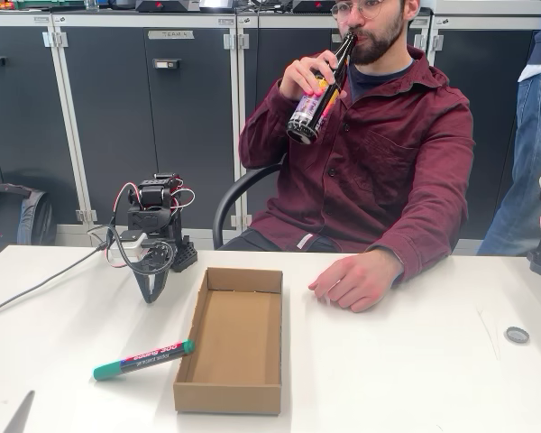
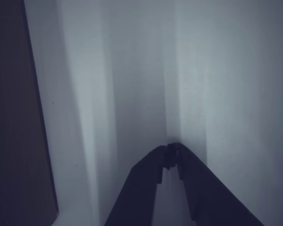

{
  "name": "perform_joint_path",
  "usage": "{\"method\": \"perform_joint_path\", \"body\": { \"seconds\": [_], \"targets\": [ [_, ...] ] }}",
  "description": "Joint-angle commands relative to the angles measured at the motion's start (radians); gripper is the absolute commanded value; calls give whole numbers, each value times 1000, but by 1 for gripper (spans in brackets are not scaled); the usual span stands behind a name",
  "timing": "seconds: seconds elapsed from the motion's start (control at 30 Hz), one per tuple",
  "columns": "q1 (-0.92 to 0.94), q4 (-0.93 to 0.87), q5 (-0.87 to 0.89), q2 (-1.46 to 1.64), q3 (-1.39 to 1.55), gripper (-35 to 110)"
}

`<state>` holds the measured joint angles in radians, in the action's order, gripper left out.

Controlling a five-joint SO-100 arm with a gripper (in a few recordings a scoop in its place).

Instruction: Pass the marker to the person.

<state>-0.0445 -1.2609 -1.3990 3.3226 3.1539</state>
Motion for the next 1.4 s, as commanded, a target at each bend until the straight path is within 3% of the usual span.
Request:
{"method": "perform_joint_path", "body": {
  "seconds": [0.0, 1.1, 1.37],
  "targets": [
    [0, -3, -2, 8, 17, -5],
    [23, 9, -18, -21, 17, -5],
    [12, 244, -55, -249, -158, -5]
  ]
}}
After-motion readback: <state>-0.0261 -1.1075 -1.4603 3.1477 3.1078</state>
